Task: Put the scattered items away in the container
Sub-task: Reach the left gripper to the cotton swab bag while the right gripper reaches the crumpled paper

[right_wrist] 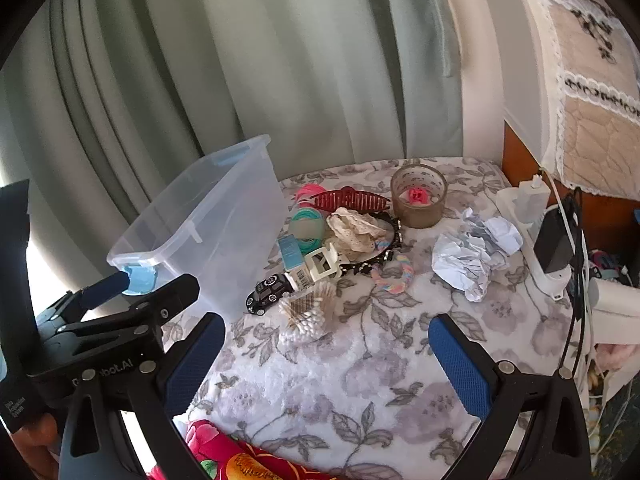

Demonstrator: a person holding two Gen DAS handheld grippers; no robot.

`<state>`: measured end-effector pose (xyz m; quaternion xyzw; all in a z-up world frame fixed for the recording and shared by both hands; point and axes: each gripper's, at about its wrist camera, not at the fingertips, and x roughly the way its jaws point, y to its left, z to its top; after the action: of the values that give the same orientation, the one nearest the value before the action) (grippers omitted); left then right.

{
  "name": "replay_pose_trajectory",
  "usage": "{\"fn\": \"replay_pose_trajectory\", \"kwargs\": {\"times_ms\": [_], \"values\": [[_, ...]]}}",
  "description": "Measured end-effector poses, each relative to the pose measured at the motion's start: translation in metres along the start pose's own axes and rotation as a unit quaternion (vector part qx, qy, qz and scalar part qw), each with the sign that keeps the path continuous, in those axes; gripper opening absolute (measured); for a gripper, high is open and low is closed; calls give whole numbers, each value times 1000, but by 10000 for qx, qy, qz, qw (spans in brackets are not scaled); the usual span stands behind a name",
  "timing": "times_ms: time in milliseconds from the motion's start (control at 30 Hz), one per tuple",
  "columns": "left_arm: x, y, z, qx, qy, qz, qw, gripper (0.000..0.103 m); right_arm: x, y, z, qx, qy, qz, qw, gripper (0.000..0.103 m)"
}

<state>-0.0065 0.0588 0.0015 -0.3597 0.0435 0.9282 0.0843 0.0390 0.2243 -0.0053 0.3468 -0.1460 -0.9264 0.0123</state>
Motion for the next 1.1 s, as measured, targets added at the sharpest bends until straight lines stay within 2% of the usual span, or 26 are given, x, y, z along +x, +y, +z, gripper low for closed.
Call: {"fn": "replay_pose_trajectory", "kwargs": {"times_ms": [633, 733, 833, 1100], "values": [[27, -20, -1, 225, 332, -190, 9990, 103, 13, -26, -3, 190, 33, -129, 9997, 103], [38, -26, -2, 145, 520, -390, 9978, 103, 13, -36, -1, 267, 7, -235, 9994, 103], [50, -37, -6, 172, 736, -593, 9954, 103, 17, -54, 2, 528, 80, -537, 9971, 103], [94, -62, -15, 429, 1208, -695, 9893, 103, 41, -85, 2, 869, 341, -855, 9920, 103]]}}
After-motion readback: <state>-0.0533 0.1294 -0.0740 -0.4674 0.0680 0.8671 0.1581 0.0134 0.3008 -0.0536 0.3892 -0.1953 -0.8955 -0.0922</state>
